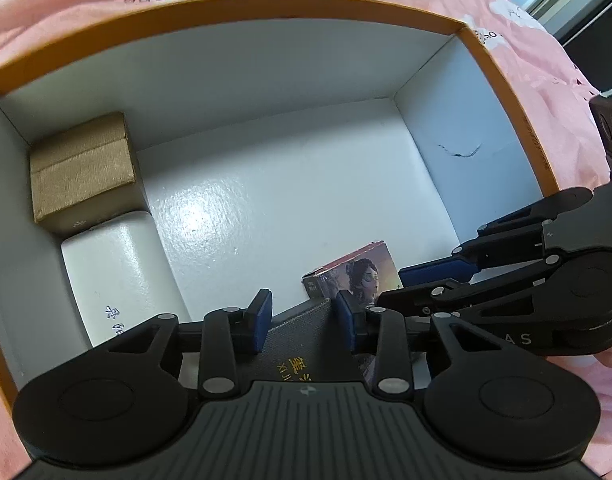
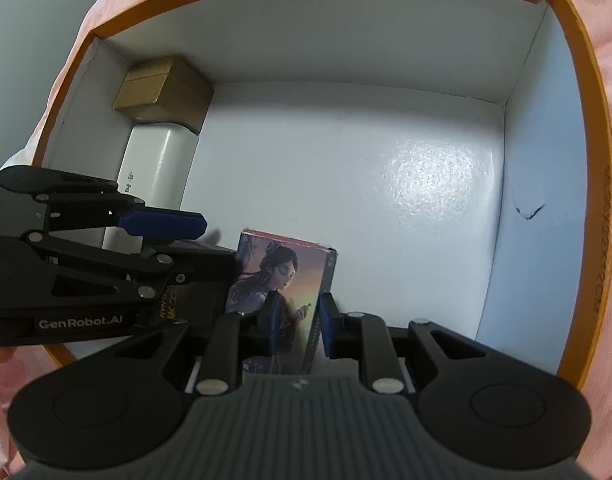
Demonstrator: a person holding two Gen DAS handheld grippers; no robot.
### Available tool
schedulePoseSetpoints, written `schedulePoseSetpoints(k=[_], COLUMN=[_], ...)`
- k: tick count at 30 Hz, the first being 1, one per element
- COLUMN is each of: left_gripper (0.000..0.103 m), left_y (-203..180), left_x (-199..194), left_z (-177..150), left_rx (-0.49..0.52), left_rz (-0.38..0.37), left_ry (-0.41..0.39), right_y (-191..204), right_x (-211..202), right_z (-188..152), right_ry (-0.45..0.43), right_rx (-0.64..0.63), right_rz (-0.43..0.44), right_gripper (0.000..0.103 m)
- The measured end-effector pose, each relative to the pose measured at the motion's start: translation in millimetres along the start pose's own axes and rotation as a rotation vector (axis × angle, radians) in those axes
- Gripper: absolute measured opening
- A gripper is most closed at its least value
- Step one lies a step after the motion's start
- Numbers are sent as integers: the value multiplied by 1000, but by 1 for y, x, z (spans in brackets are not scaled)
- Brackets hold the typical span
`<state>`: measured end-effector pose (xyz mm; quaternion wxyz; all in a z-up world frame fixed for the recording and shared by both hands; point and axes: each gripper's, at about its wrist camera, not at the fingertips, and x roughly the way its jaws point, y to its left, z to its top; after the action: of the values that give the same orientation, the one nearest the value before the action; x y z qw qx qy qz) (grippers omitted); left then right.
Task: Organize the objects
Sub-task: 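Lower the black book into the box with the left tool while the right tool lowers the card box, then open both tools and withdraw them from the box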
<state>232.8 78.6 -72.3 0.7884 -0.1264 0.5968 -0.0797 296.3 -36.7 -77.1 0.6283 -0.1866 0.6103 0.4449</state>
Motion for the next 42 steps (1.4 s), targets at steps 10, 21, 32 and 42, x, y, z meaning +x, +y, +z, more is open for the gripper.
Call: schedulePoseSetpoints(k=[10, 21, 32, 42], left_gripper=[52, 61, 61, 61], left_y=[3, -34, -68, -77], left_x=[-4, -77, -109, -60], left_z=[-5, -46, -97, -108], left_rx=[-43, -49, -53, -86], left_rz=[10, 54, -93, -216], left_ry=[-67, -437, -496, -326], right_y=[-1, 39, 54, 21], right_x=[-4, -69, -117, -110], right_z=[-3, -49, -131, -187], right_ry=[-22, -343, -545, -462], right_rx=[36, -116, -53, 87], right_rz=[4, -131, -209, -337], right_gripper=[25, 43, 47, 36])
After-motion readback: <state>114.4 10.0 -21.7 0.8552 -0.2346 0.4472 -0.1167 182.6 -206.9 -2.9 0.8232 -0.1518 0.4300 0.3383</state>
